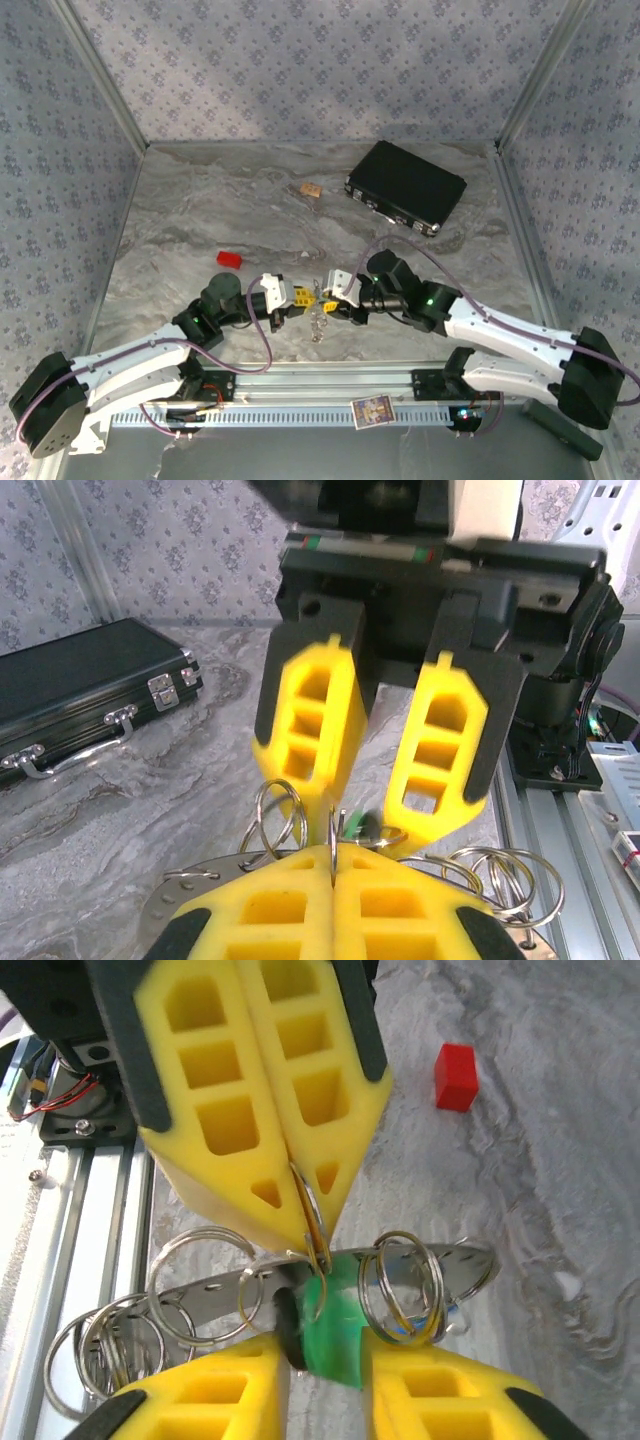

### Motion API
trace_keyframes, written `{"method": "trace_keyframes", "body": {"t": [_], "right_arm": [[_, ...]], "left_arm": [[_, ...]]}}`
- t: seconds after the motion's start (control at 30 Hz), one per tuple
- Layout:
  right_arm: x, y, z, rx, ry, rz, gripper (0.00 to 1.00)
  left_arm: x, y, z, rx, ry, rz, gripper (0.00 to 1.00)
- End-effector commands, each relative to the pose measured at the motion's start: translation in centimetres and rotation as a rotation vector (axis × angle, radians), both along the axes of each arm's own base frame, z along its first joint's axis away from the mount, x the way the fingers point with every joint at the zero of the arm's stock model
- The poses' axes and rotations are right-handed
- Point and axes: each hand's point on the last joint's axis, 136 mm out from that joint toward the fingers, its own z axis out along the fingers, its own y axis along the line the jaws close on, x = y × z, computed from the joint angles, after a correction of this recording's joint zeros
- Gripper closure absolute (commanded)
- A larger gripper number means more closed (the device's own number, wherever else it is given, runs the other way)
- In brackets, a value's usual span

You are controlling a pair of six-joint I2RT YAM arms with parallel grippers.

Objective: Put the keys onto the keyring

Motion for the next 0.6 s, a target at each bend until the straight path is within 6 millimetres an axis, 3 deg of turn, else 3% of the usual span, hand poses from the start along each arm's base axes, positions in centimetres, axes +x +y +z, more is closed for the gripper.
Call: {"method": "trace_keyframes", "body": {"t": [0.0,0.1,0.3,0.57], "right_arm": [[-0.3,-1.2,1.0,0.011,-0.035,-0.003,0.72],[-0.8,-1.5,1.8,0.037,-0.050,0.028,0.74],[-1.7,-0.1,3.8,0.119,-0.036,0.098,0.79],[-1.2,0.8,3.2,0.103,-0.030,0.103,0.77]], "left_arm": [[-0.7,-0.5,2.0,-0.054,-0.074,-0.051,1.00],[-0.8,-0.5,1.8,-0.039,-0.086,-0.059,1.00],[-0.9,-0.8,1.6,-0.016,-0.100,-0.077,1.00],[-1.1,-0.8,1.7,-0.019,-0.104,-0.093,1.00]]}}
